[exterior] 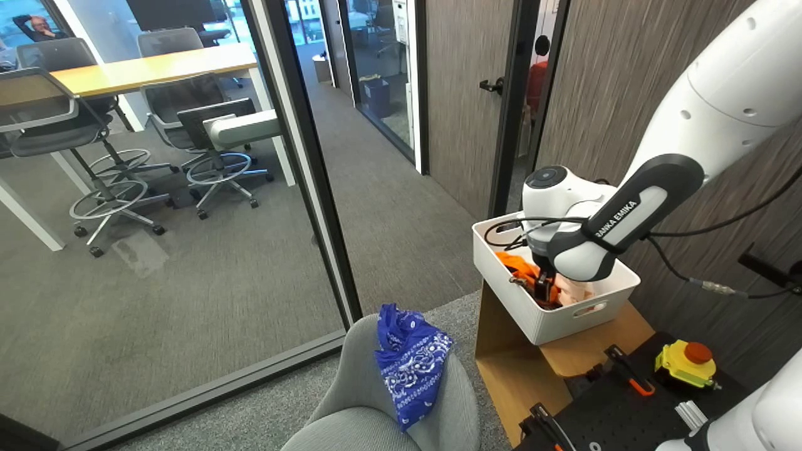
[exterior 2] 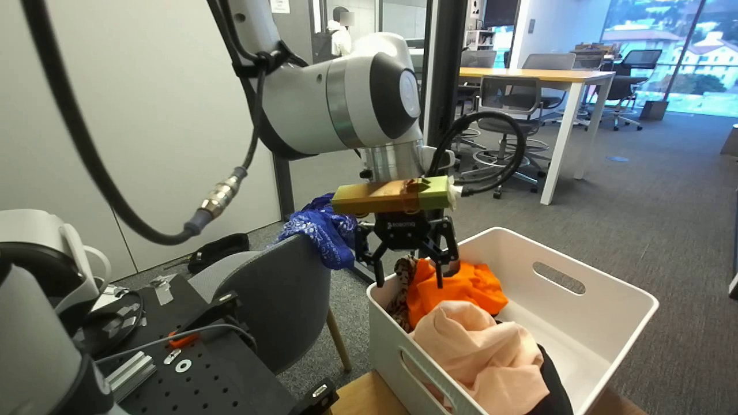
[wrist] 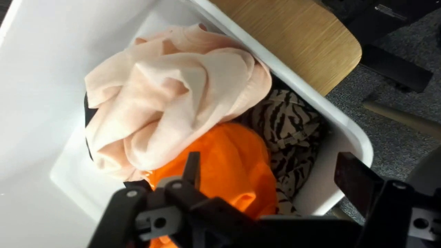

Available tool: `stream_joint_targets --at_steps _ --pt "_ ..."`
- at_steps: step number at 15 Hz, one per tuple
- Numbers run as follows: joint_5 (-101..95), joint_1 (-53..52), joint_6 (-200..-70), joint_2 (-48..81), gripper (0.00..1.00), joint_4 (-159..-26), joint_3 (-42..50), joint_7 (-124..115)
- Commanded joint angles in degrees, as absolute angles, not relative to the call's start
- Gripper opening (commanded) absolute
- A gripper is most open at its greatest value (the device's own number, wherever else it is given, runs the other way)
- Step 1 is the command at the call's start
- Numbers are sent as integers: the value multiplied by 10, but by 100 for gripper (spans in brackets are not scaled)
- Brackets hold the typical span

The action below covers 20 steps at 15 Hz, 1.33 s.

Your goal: Remove the orange clothing from the white basket and hang it on the back of the chair

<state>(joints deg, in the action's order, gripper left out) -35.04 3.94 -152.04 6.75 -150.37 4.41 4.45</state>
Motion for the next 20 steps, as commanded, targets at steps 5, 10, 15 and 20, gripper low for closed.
stream_joint_targets --at_steps 5,10,15,20 --pt "-345 40 -1568 170 100 -1423 75 49" --pt "-324 39 -1576 214 100 -1388 75 59" --pt "-309 37 -1578 231 100 -1373 76 65" --pt "-301 37 -1578 233 100 -1368 77 70"
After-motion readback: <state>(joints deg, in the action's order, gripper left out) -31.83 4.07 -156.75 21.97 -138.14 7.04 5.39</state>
